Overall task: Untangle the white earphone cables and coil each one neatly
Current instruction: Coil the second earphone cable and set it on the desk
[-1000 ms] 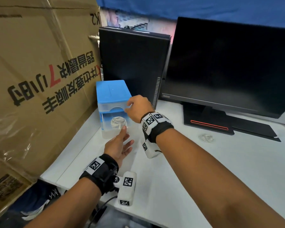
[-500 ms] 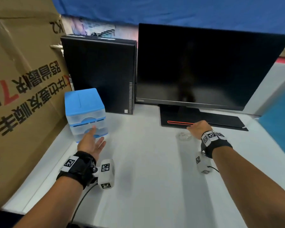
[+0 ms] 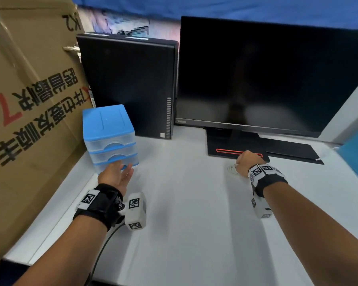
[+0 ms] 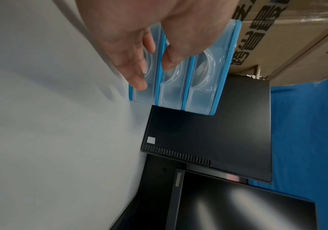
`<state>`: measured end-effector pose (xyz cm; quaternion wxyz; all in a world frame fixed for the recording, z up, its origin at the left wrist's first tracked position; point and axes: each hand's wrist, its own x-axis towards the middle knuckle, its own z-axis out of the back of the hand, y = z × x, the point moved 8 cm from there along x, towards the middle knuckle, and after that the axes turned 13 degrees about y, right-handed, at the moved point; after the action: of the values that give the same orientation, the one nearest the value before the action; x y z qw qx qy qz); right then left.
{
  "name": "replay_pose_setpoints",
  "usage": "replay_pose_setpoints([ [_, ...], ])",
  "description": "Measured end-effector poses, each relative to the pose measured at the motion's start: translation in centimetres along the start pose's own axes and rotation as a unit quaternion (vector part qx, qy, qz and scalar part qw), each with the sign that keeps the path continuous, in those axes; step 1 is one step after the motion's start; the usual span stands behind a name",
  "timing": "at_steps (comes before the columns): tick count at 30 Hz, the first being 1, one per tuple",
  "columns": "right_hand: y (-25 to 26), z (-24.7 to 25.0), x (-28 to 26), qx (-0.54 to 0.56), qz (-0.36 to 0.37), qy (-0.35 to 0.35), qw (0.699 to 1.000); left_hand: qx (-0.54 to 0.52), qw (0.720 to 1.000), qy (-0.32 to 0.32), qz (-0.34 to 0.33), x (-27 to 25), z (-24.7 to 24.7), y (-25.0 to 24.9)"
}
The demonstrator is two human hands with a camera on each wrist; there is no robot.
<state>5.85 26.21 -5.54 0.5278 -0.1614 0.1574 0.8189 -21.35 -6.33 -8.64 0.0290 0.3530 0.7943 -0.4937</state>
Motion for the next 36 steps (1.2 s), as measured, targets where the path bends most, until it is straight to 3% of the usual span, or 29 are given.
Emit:
replay_pose_setpoints([
  [10, 4.1, -0.6, -3.0, 0.029, 0.073, 0.008, 0.997, -0.012, 0.998, 0.009, 0.066, -1.4, 0.0, 0.6],
  [17, 18.4, 0.4, -8.3, 0.067, 0.252, -0.010, 0.965, -0.008, 0.997, -0.005, 0.081, -4.2, 0.9, 2.0],
  [21, 26.8, -1.3, -11.8, 0.067, 0.334, 0.014, 0.940, 0.006, 0.996, -0.019, 0.090, -6.3, 1.6, 3.2],
  [26, 32.7, -4.6, -13.6, -0.003, 0.356, 0.021, 0.934, 0.001, 0.995, -0.003, 0.101, -7.6, 2.0, 4.3],
  [31, 34.2, -6.2, -13.4, -0.097, 0.348, -0.013, 0.932, 0.003, 0.995, 0.004, 0.101, -7.6, 2.5, 4.5],
  [36, 34.2, -5.6, -12.7, -0.061, 0.344, -0.021, 0.937, 0.009, 0.993, 0.022, 0.112, -7.5, 2.8, 4.7],
])
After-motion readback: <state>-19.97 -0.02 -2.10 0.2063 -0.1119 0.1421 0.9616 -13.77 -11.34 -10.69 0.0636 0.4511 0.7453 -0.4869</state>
